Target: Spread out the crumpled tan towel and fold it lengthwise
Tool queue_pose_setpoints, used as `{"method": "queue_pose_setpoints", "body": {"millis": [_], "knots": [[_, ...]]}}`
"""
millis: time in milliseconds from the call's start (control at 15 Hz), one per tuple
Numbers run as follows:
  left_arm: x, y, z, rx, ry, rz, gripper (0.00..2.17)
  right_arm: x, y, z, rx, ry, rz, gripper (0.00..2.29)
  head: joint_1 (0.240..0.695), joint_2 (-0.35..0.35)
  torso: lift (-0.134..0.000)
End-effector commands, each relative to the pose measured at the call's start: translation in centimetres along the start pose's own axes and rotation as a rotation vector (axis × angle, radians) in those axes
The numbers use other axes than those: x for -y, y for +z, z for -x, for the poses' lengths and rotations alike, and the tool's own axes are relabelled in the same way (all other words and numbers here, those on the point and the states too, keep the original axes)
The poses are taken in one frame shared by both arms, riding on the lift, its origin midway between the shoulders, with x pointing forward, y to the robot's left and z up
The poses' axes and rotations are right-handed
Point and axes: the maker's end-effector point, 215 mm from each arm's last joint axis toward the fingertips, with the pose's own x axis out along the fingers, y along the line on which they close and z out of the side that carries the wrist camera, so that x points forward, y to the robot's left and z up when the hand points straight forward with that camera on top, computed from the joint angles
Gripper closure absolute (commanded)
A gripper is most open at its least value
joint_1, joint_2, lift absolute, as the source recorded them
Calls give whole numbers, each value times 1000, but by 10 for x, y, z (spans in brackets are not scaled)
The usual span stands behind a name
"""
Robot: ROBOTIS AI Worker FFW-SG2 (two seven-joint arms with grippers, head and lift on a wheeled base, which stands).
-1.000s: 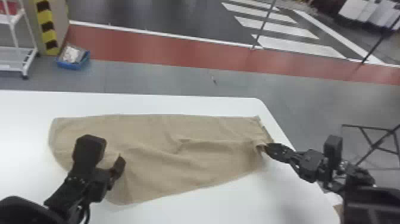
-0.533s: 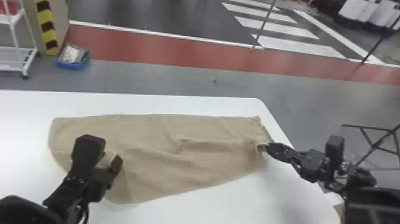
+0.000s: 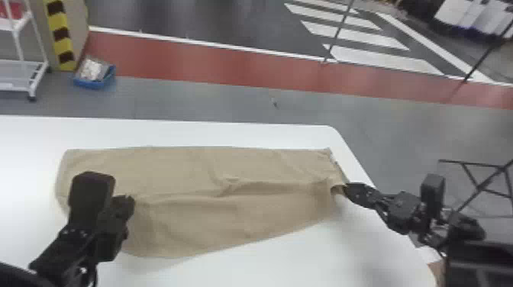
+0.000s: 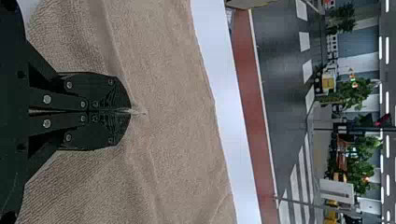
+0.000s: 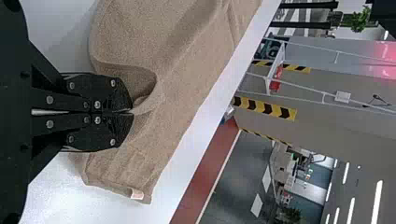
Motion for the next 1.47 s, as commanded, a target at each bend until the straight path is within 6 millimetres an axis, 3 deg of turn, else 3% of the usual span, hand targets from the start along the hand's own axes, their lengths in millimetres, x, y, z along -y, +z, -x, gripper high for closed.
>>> {"method": "queue_pose_setpoints", "body": {"millis": [0, 267, 400, 533, 800, 1000, 1200, 1400], "knots": [[-28, 5, 23, 21, 38, 28, 1656, 4, 2, 4, 8, -10, -1, 1683, 695, -350, -124], [-86, 5, 75, 42, 106, 129, 1652, 11, 9, 12, 7, -17, 2, 1683, 695, -350, -124], [-105, -1, 103, 34, 137, 146, 1656, 6, 16, 20, 9, -3, 13, 1683, 695, -350, -124], [-119, -5, 121, 33, 159, 153, 1656, 14, 14, 30, -12, -11, 33, 1683, 695, -350, -124], [-129, -6, 125, 34, 196, 151, 1656, 6, -8, 30, -73, 13, 60, 1683, 695, -345, -124], [-140, -5, 128, 39, 232, 148, 1656, -1, -20, 43, -91, 41, 60, 1683, 695, -339, -124], [-142, 1, 134, 51, 244, 148, 1656, 2, -8, 48, -53, 44, 50, 1683, 695, -335, -124], [-141, 20, 129, 84, 256, 148, 1656, 9, 20, 24, -1, 38, 52, 1683, 695, -335, -124]]}}
